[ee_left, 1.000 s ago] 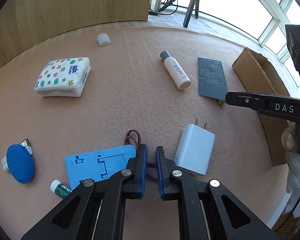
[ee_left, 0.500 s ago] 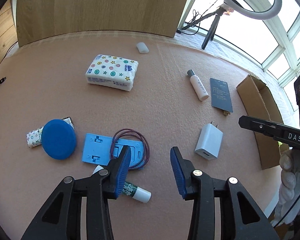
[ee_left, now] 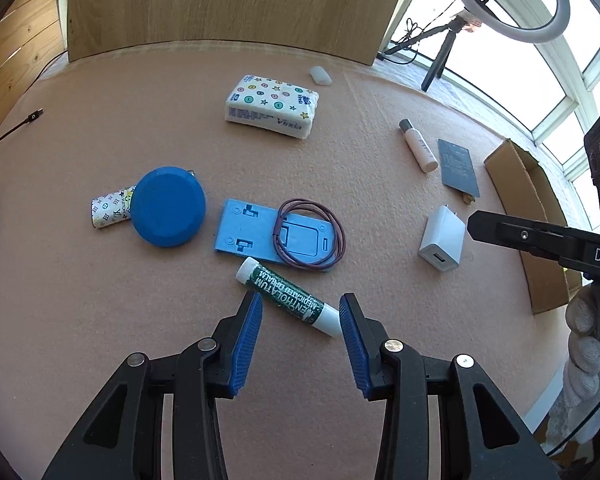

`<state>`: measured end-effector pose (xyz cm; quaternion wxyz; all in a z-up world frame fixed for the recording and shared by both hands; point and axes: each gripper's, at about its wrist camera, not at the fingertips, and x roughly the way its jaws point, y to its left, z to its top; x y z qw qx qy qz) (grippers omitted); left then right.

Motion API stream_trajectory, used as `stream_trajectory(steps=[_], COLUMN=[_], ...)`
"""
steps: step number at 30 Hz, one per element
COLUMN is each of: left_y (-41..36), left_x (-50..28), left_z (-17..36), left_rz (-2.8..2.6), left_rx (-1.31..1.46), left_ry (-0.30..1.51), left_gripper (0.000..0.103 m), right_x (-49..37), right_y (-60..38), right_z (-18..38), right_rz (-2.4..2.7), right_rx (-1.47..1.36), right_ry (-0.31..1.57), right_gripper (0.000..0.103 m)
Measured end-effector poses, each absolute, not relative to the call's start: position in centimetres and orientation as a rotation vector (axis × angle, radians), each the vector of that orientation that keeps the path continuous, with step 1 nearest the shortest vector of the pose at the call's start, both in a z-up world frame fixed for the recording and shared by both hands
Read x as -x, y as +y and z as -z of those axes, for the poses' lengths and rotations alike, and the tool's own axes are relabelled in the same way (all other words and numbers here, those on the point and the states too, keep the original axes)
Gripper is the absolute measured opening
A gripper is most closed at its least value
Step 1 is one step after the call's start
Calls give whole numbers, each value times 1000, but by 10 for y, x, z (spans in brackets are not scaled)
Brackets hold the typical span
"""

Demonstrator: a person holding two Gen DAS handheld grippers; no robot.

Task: Organize objects
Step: 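Grasp the green tube with the left gripper while the right gripper grasps the purple cable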

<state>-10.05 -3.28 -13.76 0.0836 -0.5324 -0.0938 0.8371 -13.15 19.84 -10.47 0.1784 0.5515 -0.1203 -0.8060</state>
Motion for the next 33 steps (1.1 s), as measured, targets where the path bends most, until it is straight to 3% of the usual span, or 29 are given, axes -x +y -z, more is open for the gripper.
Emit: stream_trajectory(steps=[4, 10, 25, 33], left_y=[-37, -31, -46, -58], left_x=[106, 114, 102, 99], left_z=[136, 144, 150, 150], left_rz=[-2518, -2535, -2545, -2556], left_rx=[1584, 1638, 1676, 1678], left_ry=[-335, -257, -281, -305], left_gripper=[43, 43, 43, 43], right_x=[131, 148, 195, 190], right_y=[187, 161, 79, 84], right_z=[106, 108, 145, 144], right_rz=[2263, 2245, 2180, 2198], right_rx=[-1561, -1563, -1646, -1647], right_ry=[-324, -248, 165, 271], right_gripper=[33, 33, 33, 33])
